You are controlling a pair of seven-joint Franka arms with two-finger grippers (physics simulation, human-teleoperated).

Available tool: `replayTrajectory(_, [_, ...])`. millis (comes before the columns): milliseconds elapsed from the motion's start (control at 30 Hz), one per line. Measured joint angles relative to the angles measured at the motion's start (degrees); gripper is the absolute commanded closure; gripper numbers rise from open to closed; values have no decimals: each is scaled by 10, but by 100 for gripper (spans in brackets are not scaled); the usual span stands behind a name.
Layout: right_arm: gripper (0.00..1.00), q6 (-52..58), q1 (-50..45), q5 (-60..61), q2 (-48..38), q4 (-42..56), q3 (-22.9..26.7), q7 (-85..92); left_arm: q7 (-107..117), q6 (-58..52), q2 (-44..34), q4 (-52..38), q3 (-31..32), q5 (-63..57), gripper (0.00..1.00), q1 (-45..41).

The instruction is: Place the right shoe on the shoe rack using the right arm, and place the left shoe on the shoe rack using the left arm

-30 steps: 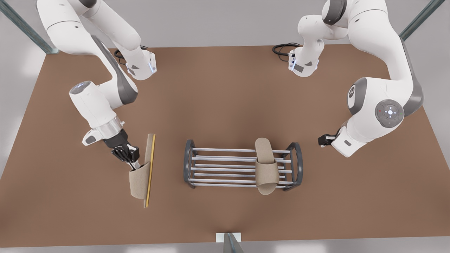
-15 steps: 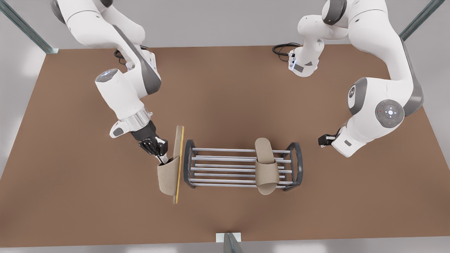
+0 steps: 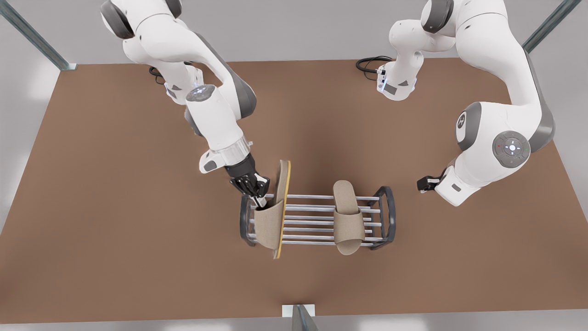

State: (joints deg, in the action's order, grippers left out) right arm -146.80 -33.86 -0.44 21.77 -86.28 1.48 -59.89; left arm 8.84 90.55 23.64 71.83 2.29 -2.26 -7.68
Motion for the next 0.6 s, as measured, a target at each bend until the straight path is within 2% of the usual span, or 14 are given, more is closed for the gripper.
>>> replayTrajectory(233, [79,3,-60,16,65,52,48,-31,0,0,1,-1,0,0,0,0])
replayTrajectory(433, [79,1,-67,12,96,64,52,-49,0,0,1,-1,0,-1,0,0])
replayTrajectory(600, [79,-1,-66,-37,94,46,46,-59,0,0,1,-1,0,-1,0,-1])
